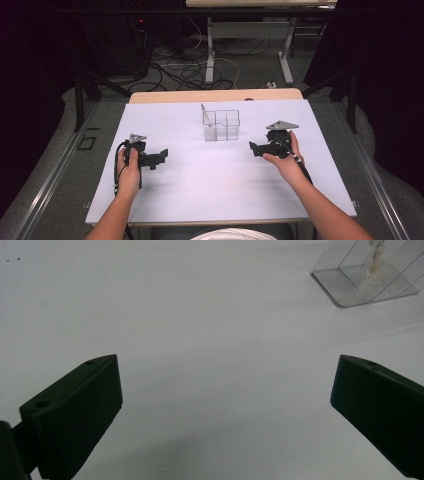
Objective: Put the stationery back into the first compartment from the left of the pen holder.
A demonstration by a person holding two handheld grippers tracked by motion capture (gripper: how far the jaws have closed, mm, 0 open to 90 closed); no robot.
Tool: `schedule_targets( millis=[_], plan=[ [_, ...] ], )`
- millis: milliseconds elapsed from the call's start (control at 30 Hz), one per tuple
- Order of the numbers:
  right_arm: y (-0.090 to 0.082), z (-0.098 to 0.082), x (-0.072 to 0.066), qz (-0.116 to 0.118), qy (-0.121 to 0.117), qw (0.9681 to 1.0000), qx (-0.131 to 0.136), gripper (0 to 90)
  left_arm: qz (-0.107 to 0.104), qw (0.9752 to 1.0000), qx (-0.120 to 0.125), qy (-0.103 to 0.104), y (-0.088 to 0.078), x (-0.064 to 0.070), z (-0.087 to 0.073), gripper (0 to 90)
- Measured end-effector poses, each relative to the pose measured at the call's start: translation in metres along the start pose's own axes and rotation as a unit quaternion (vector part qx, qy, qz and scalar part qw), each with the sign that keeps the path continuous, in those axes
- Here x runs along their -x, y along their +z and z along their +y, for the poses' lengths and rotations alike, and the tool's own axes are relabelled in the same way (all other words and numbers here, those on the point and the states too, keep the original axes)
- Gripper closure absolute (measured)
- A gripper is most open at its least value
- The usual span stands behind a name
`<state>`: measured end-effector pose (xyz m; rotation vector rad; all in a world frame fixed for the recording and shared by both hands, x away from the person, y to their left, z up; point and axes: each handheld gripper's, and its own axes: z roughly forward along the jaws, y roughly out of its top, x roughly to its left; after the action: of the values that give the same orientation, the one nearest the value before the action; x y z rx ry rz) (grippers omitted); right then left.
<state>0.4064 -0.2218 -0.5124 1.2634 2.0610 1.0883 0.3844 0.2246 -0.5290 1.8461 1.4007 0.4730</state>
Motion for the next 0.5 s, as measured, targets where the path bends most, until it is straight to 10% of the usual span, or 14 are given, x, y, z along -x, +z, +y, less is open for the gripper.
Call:
schedule_targets(
  millis=[500],
  plan=[
    [-0.001, -0.019, 0.025, -0.021, 0.034, 0.999, -0.022, 0.0, 0.0, 1.0, 0.004, 0.0, 0.001, -0.001, 0.0, 0.2]
  ],
)
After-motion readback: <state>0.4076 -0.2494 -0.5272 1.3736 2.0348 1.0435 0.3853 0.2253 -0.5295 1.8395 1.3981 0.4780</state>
